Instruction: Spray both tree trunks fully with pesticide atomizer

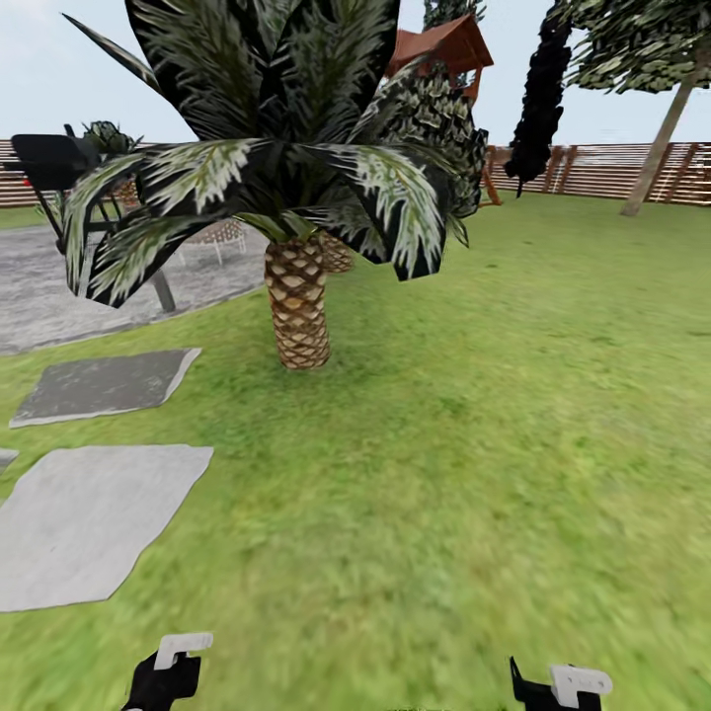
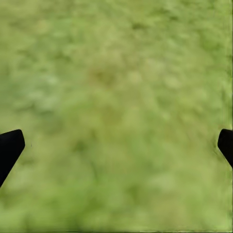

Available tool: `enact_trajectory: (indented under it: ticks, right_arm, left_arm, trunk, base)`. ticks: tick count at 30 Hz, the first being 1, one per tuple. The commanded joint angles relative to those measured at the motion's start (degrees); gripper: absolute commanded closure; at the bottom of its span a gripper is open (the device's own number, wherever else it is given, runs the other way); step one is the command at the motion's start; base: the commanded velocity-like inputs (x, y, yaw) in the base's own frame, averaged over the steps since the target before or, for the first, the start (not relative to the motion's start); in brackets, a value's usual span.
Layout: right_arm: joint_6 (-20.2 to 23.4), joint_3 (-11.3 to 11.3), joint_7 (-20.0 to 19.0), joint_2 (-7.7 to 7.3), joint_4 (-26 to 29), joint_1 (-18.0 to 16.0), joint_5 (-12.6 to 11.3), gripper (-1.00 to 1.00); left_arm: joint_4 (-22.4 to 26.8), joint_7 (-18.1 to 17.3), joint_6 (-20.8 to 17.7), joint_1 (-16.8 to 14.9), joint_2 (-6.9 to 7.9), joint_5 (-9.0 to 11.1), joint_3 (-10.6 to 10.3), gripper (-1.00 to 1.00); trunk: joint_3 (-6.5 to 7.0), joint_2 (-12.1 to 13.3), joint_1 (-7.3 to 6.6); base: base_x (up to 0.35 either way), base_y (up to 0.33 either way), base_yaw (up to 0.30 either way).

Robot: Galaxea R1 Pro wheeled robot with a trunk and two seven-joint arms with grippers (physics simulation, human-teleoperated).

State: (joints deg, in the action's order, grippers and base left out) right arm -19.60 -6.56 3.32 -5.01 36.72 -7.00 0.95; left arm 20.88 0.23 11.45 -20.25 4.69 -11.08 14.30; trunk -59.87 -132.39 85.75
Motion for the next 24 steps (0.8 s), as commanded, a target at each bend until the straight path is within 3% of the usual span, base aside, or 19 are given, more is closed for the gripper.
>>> enact_trajectory:
  ticks: [1, 13, 24]
  right_arm:
    - [-0.17, 0.05, 0.2, 0.0, -0.1, -0.04, 0.1, -1.0]
    - [-0.17, 0.05, 0.2, 0.0, -0.15, -0.09, 0.1, -1.0]
    - [-0.17, 0.05, 0.2, 0.0, -0.15, -0.09, 0.1, -1.0]
  left_arm:
    - [-0.01, 0.03, 0.24, -0.04, -0.03, -0.61, 0.37, 1.0]
    - [-0.04, 0.03, 0.26, 0.01, -0.03, -0.58, 0.37, 1.0]
    - [-0.05, 0.03, 0.44, 0.03, -0.03, -0.53, 0.37, 1.0]
  trunk:
    - [-0.04, -0.02, -0.01]
    - [-0.04, -0.02, -0.01]
    - [-0.04, -0.02, -0.01]
  base:
    - [0.0, -0.271, -0.296]
    - [-0.014, -0.271, -0.296]
    - [-0.158, -0.253, -0.296]
